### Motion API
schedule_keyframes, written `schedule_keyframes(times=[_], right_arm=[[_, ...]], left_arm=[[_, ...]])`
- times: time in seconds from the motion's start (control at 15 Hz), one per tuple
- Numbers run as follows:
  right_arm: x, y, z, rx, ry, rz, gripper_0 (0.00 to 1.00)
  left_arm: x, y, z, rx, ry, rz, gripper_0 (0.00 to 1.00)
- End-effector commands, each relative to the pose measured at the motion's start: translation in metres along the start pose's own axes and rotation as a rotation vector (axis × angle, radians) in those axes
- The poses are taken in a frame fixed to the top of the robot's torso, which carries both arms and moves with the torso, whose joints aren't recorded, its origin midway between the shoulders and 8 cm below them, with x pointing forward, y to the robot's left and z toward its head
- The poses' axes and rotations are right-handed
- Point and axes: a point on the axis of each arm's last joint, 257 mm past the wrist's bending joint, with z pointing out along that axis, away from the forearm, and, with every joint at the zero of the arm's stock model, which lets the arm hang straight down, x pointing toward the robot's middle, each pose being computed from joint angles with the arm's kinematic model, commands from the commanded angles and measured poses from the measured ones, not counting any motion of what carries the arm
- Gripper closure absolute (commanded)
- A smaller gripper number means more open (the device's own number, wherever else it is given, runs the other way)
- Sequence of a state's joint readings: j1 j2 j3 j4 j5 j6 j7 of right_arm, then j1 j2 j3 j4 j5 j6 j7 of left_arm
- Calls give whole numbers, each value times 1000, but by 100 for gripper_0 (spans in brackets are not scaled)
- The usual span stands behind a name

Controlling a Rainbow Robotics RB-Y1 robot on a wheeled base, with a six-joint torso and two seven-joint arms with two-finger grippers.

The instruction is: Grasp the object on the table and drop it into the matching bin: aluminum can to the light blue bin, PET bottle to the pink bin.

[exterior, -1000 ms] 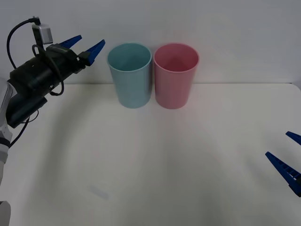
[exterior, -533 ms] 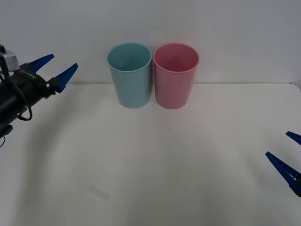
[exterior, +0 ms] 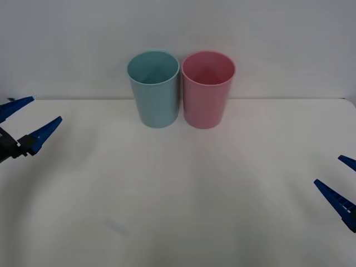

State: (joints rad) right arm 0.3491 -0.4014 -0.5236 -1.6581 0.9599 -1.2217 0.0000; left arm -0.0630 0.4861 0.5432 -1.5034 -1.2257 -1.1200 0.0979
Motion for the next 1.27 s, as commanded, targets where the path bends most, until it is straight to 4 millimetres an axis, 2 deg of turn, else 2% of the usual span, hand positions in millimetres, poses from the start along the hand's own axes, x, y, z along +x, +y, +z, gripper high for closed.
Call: schedule_keyframes(times=[0.07,0.4,0.73,0.93,1.27], right_arm=[[0,0,0,0,0,0,0],[0,0,0,0,0,0,0],[0,0,0,0,0,0,0],[0,0,0,0,0,0,0],[0,0,0,0,0,0,0]], left_arm=[[10,-1,-32,11,35,46,0],[18,-4,-76,20,73,47,0],[26,-10,-104,4,84,24,0],[32,-19,-113,8,98,-13,0],[35,-20,-113,4,103,-20,0]])
